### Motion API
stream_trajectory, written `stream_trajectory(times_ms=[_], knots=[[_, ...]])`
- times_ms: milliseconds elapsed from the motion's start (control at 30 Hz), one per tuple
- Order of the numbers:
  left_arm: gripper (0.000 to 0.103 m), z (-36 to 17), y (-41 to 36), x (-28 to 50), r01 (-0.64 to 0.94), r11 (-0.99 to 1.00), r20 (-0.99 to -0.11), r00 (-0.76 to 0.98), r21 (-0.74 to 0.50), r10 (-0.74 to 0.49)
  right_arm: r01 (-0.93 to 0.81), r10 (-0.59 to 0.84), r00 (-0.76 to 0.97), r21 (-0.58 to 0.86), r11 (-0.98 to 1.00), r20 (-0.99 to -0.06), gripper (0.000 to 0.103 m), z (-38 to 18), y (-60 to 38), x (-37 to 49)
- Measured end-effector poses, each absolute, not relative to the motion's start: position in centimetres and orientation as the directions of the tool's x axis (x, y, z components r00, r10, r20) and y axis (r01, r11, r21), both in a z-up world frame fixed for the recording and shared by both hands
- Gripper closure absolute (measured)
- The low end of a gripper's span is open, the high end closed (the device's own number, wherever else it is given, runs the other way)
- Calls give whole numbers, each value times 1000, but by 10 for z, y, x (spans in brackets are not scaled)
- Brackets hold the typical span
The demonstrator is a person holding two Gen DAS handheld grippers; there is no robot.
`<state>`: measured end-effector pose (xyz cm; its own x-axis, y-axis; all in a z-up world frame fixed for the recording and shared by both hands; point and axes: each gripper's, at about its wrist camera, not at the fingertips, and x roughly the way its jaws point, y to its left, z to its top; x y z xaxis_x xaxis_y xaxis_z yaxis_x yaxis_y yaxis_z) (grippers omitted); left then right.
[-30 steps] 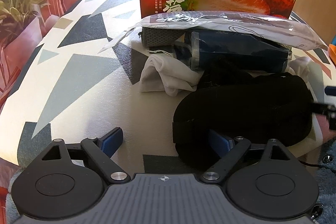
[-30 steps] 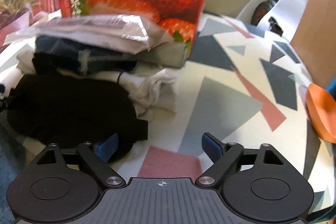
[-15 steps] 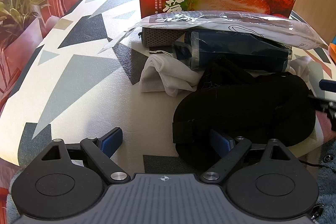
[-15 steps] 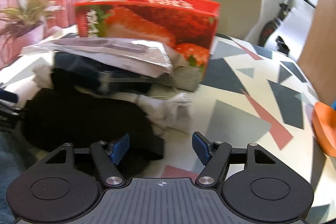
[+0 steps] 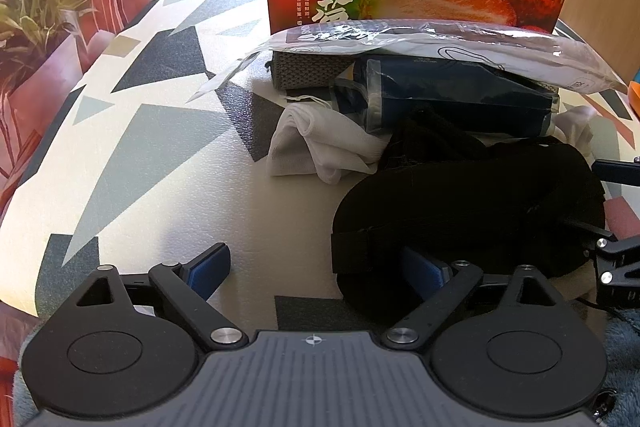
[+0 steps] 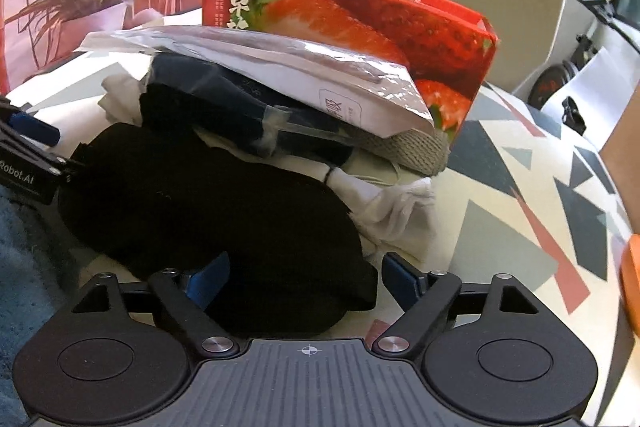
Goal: Organize soft objects
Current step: 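Move the right tool back to the pile and reach for the black eye mask, then close the right tool on the black eye mask strap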
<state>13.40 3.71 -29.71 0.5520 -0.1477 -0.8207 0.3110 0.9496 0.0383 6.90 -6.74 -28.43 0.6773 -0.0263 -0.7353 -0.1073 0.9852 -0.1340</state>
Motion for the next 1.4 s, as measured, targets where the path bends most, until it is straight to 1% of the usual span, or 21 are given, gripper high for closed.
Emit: stream_trajectory(times_ms=[67, 133, 300, 367, 400, 433, 567, 667, 733, 767, 800, 833, 900, 933, 1000, 1067, 1133, 1200, 1333, 1400], knots=[[8, -297, 36, 134, 310, 950, -820, 553, 41, -145, -140, -24, 688, -166, 976, -725, 30, -284, -60, 65], [8, -297, 36, 134, 310, 950, -820, 554, 42, -144, -150, -29, 693, -183, 972, -720, 29, -284, -55, 64], [8, -297, 36, 134, 311, 950, -820, 554, 42, -145, -128, -16, 701, -148, 981, -713, 28, -285, -60, 71], [8, -297, 36, 134, 312, 949, -819, 555, 41, -147, -105, -32, 711, -151, 983, -702, 32, -285, -62, 72], [8, -297, 36, 134, 312, 949, -819, 555, 41, -147, -86, -45, 718, -153, 984, -695, 39, -284, -64, 72], [8, -297, 36, 134, 312, 949, -819, 555, 40, -148, -72, -53, 721, -151, 986, -691, 43, -282, -67, 72], [8, -297, 35, 134, 311, 950, -819, 554, 40, -147, 9, -82, 728, -110, 994, -680, 49, -279, -85, 70], [8, -298, 35, 134, 310, 950, -819, 554, 39, -148, 70, -114, 731, -91, 993, -673, 49, -277, -98, 68], [8, -298, 36, 134, 310, 950, -819, 554, 39, -148, 92, -108, 726, -60, 994, -679, 49, -278, -105, 67], [10, -297, 36, 134, 311, 950, -819, 554, 36, -151, 95, -100, 722, -46, 994, -684, 50, -277, -107, 67], [14, -297, 36, 134, 314, 949, -817, 554, 29, -158, 89, -87, 718, -32, 995, -691, 53, -277, -108, 66], [16, -296, 37, 133, 320, 947, -815, 554, 20, -170, 73, -58, 715, -9, 997, -697, 53, -277, -108, 65], [29, -295, 38, 133, 333, 943, -809, 555, 3, -194, 36, -3, 698, 31, 999, -716, 53, -279, -108, 64], [32, -294, 38, 132, 342, 940, -806, 554, -7, -208, 25, 9, 693, 37, 999, -721, 54, -280, -105, 63], [44, -293, 38, 131, 358, 934, -801, 552, -24, -232, 16, 24, 682, 47, 999, -731, 55, -282, -105, 63], [47, -294, 37, 130, 369, 929, -799, 548, -33, -246, 13, 37, 680, 62, 998, -732, 57, -282, -104, 63], [47, -294, 36, 131, 380, 924, -798, 542, -47, -264, 14, 46, 677, 76, 997, -734, 59, -282, -105, 64], [46, -294, 39, 131, 393, 914, -790, 529, -95, -310, 13, 54, 677, 85, 996, -734, 60, -282, -106, 63], [46, -296, 49, 134, 384, 903, -771, 509, -194, -382, 4, 75, 677, 105, 994, -732, 59, -282, -108, 64], [46, -297, 52, 136, 372, 902, -768, 505, -218, -394, 5, 84, 675, 119, 993, -733, 56, -283, -109, 65]])
